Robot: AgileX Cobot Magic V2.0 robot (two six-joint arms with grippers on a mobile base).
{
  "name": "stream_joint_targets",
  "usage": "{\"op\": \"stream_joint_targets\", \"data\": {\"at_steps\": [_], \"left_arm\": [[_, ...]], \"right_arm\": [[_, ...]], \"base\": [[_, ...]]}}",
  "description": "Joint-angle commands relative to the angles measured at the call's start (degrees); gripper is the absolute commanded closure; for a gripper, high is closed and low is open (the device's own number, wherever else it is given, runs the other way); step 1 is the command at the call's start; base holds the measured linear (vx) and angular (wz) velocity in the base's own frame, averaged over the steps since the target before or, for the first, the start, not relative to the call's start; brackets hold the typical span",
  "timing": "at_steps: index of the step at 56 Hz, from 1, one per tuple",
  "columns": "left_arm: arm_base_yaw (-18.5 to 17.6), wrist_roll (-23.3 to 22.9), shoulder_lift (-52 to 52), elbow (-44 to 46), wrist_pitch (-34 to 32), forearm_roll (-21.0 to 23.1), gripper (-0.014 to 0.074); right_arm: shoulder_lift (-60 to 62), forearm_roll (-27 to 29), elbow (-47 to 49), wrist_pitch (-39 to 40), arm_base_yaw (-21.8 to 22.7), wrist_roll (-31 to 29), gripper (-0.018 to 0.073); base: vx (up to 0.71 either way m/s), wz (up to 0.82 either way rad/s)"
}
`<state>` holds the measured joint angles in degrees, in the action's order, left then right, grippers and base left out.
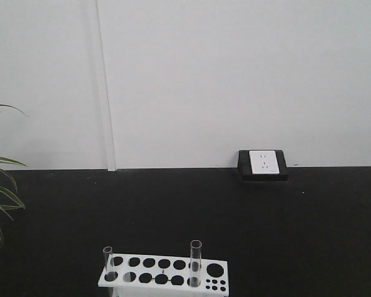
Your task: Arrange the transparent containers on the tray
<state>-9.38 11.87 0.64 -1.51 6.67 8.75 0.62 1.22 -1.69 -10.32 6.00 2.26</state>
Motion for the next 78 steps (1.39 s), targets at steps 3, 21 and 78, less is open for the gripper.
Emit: {"op": "stream_joint_targets", "data": {"at_steps": [3,21,78], "left_arm": [[0.0,0.0,1.2,-2.1,-4.4,0.3,0.0597],[0.0,0.0,1.2,-2.1,-4.4,0.3,0.0597],[0.0,-4.1,1.1,6.3,-13.8,2.8,0.0597]], "right_arm": [[0.4,-0.4,-0.6,4.9,0.2,-0.3,0.0571],[0.4,-0.4,-0.6,4.9,0.2,-0.3,0.0571],[0.0,-0.6,7.3,25.9,0.2,0.3,0.0571]], "base": [[0.00,0.00],[0.00,0.00],[0.00,0.00]]}}
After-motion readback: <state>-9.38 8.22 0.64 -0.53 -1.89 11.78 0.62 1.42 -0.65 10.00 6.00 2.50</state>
